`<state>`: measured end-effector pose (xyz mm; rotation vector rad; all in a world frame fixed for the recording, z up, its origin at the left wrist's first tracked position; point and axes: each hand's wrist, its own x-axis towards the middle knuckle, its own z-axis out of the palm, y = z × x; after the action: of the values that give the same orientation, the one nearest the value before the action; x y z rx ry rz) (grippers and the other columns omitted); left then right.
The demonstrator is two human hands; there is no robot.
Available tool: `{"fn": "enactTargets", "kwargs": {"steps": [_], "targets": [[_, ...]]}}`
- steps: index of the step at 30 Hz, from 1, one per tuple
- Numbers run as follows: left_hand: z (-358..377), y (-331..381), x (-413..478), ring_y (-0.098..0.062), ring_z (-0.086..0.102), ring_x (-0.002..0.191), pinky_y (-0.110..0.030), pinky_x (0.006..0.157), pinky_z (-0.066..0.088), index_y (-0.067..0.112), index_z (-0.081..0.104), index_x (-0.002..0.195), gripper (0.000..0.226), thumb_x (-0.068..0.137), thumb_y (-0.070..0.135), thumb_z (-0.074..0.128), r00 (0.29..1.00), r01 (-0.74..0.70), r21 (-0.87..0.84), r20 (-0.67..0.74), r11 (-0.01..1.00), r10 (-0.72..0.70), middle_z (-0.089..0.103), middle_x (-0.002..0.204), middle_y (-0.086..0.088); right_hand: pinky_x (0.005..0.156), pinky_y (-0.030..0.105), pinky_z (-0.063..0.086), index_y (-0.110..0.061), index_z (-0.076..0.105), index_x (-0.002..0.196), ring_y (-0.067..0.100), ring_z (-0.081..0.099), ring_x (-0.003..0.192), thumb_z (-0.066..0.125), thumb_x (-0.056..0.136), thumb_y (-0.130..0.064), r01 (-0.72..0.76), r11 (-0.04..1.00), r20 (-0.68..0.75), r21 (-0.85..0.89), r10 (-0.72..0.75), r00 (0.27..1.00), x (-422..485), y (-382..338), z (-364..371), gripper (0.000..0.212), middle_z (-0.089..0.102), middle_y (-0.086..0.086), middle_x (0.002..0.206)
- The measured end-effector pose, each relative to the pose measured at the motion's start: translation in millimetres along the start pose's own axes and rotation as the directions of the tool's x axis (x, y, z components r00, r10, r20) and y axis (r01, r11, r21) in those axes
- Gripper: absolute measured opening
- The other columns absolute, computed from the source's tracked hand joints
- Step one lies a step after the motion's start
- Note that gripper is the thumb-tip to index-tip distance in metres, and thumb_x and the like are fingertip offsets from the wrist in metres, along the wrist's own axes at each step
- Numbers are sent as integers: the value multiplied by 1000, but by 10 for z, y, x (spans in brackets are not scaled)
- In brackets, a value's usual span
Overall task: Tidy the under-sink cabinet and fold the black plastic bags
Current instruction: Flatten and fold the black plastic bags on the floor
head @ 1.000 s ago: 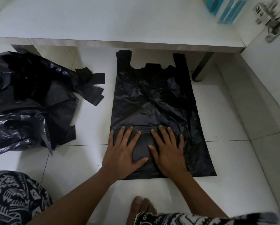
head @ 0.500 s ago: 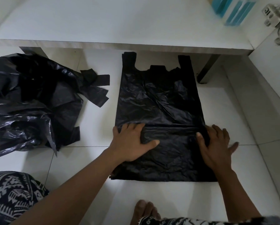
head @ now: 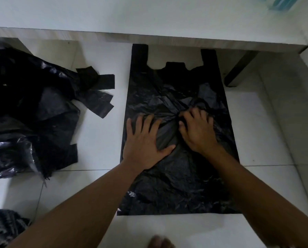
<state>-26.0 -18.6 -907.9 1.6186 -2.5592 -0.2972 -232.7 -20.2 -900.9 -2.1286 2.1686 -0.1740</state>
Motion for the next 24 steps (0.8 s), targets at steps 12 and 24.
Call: {"fn": "enactTargets", "kwargs": {"steps": [12, 24], "targets": [[15, -19, 62, -33, -14, 154, -66, 118, -2, 32, 12, 160, 112, 72, 99, 21, 996, 9, 18, 88, 1000, -11, 1, 169, 0, 117, 55, 21, -27, 9, 157, 37, 17, 147, 26, 102, -55, -329, 943, 200, 54, 312, 929, 1882, 953, -311, 64, 18, 9, 162], [-2, -4, 66, -33, -17, 153, -66, 118, -3, 31, 10, 161, 112, 72, 99, 16, 994, 10, 24, 104, 1000, -12, -2, 169, -1, 80, 24, 41, -16, 58, 116, 20, 53, 99, 51, 96, -39, -409, 816, 133, 408, 390, 911, 1851, 891, -925, 31, 54, 3, 107]]}}
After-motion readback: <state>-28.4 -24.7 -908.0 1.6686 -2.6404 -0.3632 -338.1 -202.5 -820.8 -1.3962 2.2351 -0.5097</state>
